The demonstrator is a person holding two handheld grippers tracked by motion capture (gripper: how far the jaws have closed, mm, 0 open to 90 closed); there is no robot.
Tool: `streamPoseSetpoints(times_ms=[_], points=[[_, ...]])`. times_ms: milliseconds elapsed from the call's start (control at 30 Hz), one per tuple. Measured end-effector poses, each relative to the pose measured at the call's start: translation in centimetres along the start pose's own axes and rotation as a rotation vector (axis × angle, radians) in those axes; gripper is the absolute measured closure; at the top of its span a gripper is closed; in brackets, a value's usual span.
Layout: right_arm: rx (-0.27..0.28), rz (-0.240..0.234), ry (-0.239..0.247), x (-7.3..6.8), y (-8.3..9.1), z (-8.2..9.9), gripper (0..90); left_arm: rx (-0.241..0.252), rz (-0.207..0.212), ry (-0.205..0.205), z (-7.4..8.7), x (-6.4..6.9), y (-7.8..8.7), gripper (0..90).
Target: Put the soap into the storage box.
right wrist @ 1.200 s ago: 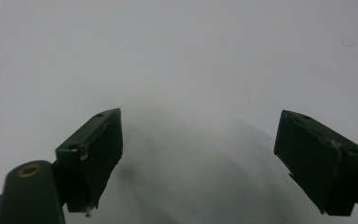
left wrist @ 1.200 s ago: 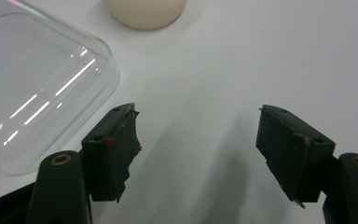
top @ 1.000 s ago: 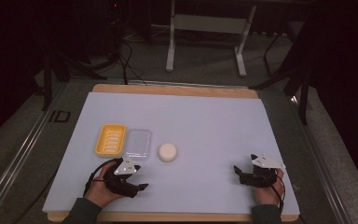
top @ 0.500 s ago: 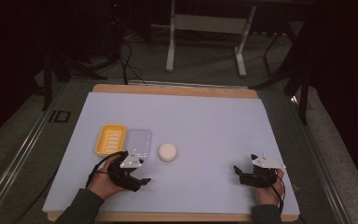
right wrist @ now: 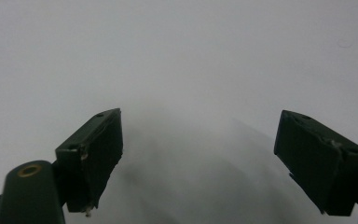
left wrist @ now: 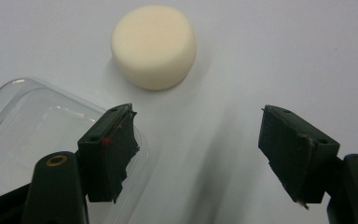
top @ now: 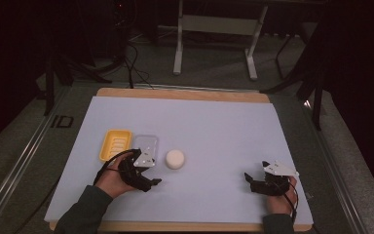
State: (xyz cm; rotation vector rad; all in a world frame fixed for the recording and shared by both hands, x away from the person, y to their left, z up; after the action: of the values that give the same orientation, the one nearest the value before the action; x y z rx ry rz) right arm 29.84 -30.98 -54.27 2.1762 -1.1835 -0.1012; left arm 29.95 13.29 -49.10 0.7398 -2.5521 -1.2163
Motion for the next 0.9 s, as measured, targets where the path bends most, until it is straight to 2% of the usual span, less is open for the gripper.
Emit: streamPoseSetpoints(times_ms=[433,900], points=[[0.001,0.002,0.001,0.0,0.0,0.0,15.3,-0.043,-0.013,-0.02,-1.5,-1.1,-0.4,27.2],[0.001,0.001,0.002,0.0,0.0,0.0,15.3,-0.084,-0.017,-0.034,-3.2,-1.5,-1.5,25.1]])
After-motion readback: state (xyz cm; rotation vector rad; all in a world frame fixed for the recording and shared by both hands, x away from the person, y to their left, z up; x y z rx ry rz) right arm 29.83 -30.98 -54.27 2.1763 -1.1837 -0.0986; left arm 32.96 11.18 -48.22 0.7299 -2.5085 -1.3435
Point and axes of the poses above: each handheld gripper's, and its own axes: y roughly backward along the jaws, z roughly out of its underside, x roughly to its right, the point moved 1 cm from there along -y, roughly forward along the jaws, and after that the axes turned 8 degrees about y, right-handed, at the moved point
